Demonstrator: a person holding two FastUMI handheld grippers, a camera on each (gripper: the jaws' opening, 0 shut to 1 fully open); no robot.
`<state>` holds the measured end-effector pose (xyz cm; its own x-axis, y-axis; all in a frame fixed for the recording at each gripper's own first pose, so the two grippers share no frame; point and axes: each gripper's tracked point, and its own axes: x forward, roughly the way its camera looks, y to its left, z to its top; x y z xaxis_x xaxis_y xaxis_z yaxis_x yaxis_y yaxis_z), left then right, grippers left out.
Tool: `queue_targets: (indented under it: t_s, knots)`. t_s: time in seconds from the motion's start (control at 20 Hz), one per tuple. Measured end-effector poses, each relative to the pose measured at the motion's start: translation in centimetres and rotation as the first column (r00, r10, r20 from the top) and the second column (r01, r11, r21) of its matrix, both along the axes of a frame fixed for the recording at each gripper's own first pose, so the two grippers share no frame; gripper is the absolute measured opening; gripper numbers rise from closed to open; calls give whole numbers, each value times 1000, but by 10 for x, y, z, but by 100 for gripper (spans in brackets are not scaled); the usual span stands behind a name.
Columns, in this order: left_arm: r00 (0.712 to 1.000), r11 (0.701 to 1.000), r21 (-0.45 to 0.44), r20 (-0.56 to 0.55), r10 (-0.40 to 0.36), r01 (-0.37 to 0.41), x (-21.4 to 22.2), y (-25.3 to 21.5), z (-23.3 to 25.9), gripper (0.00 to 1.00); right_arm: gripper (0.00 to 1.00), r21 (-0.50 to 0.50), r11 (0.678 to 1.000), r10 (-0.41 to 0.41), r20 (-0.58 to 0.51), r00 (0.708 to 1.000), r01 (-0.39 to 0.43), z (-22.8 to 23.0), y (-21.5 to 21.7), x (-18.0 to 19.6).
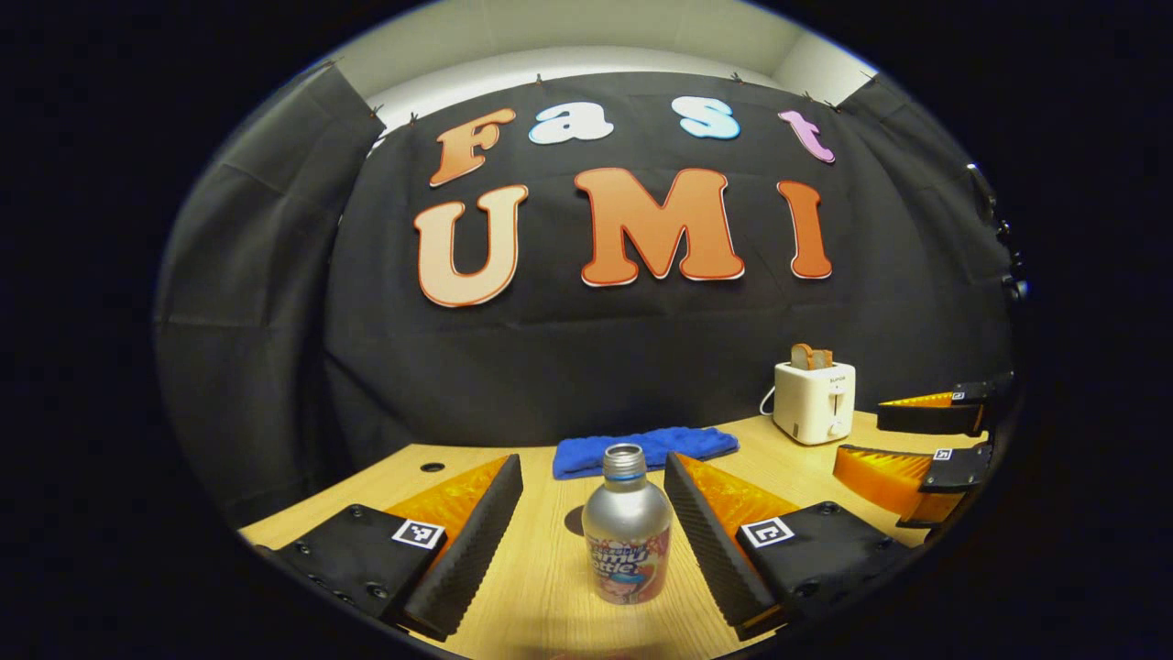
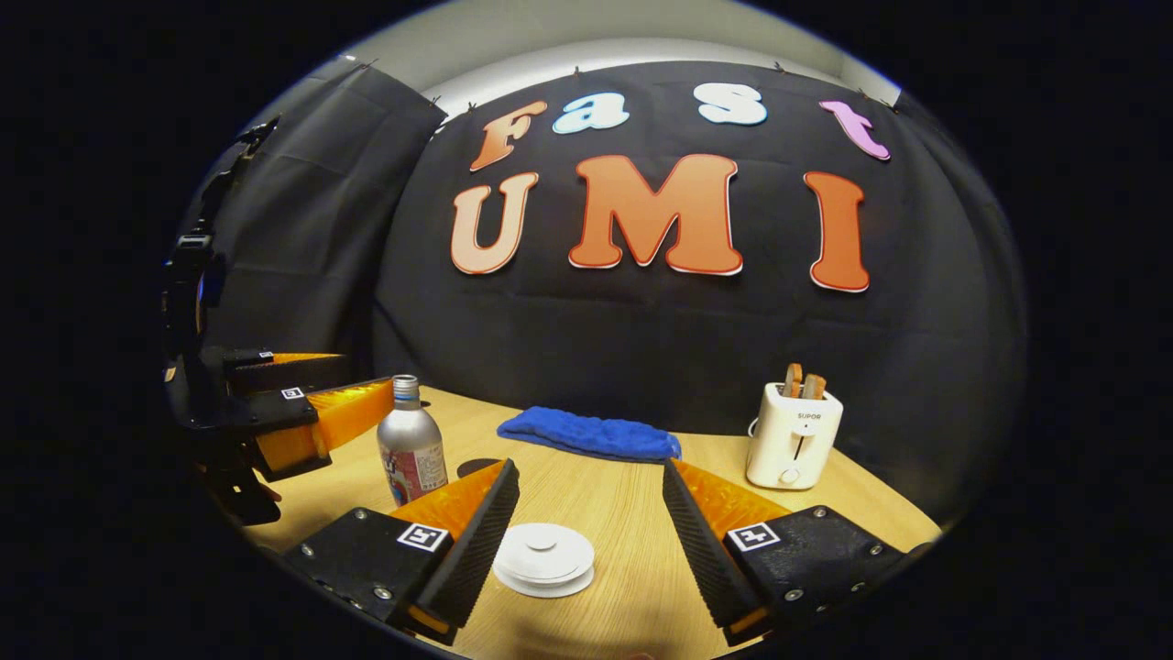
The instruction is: Open the teacup lid with one hand, grasp the water bottle and pour water into the teacup with the other hand; after pouring, place the water bottle on the coaster and then close the teacup lid.
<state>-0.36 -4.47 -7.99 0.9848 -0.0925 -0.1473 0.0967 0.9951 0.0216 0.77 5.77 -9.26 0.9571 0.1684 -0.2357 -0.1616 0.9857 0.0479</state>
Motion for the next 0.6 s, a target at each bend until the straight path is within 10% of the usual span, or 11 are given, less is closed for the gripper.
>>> queue_targets:
  t_s: [0.35,0.6]
  knots:
    - [996,1000,-18,-93,-10,8,3,-3,-38,100,93,-15,995,93,-131,987,-96,-46,28,0]
    - [989,1000,-19,-149,-8,5,10,-6,-58,100,70,-14,994,104,-204,973,-109,-70,33,4]
